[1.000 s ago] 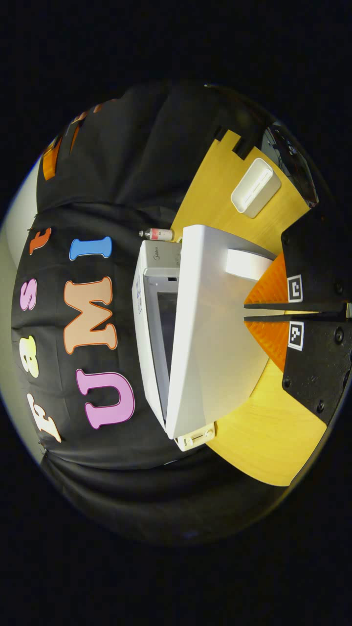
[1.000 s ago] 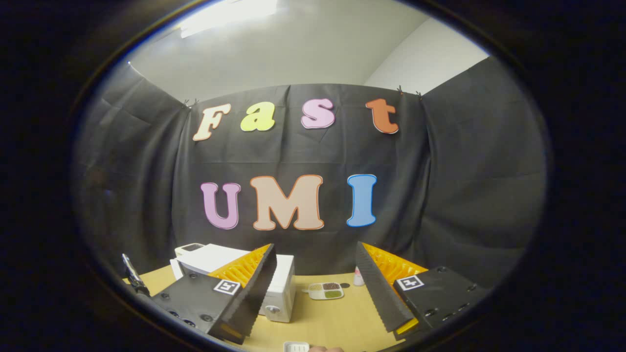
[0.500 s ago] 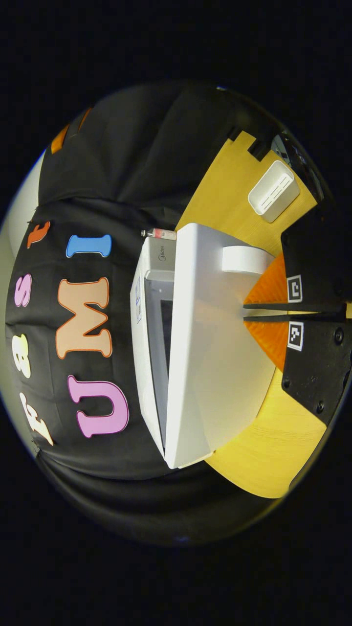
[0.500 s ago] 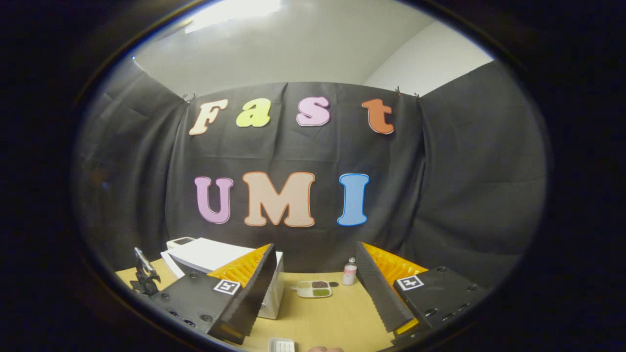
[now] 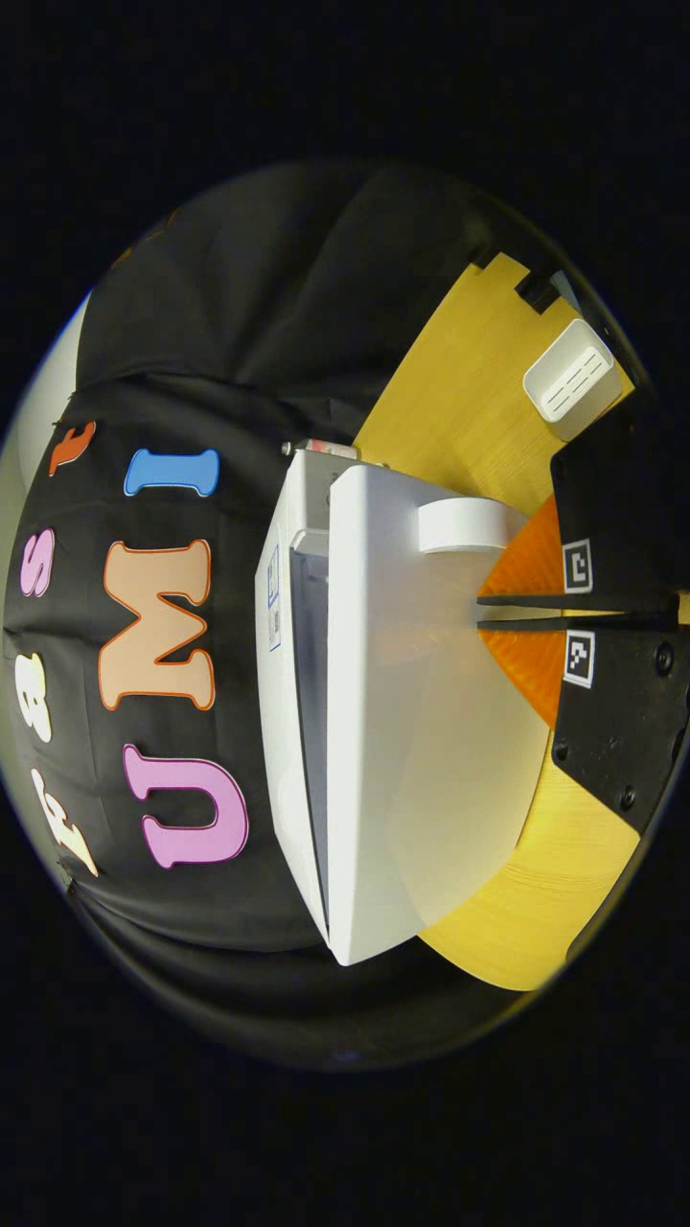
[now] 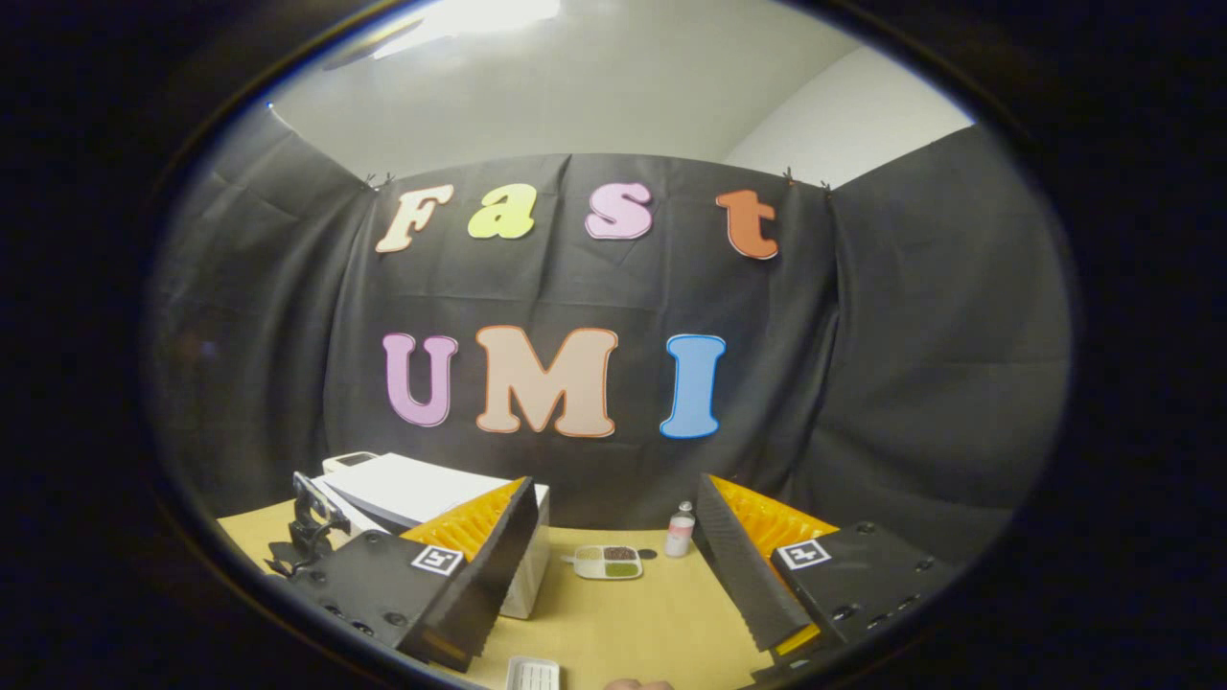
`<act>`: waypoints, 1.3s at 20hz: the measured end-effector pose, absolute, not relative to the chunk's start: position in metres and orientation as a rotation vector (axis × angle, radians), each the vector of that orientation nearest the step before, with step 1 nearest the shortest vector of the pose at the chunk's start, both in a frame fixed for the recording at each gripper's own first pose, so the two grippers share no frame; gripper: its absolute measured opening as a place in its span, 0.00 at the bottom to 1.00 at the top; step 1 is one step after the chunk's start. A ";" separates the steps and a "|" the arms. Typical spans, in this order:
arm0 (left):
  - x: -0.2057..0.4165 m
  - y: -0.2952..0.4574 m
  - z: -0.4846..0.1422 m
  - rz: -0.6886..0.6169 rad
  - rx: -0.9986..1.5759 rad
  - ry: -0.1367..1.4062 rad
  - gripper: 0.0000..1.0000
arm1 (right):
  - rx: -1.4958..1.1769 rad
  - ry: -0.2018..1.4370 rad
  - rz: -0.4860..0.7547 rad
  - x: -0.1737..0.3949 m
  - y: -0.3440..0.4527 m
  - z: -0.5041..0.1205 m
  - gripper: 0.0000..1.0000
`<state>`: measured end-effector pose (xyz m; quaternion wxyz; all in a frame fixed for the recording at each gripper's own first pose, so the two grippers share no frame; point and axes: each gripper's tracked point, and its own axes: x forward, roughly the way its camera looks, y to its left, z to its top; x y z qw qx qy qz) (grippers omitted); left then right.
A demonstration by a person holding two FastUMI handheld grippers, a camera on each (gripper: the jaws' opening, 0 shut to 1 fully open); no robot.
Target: Open the microwave oven with the left hand, put the food in, and close the microwave oven.
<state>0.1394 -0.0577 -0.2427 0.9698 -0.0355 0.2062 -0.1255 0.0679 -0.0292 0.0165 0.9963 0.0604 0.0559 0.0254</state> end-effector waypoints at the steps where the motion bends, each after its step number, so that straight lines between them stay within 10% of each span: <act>1: 0.142 -0.058 -0.243 -0.246 -0.068 0.419 0.00 | 0.128 0.113 0.047 0.068 -0.032 0.016 0.96; 26: 0.198 -0.063 -0.248 -0.119 -0.042 0.420 0.00 | 0.104 0.118 0.030 0.085 -0.051 0.006 0.96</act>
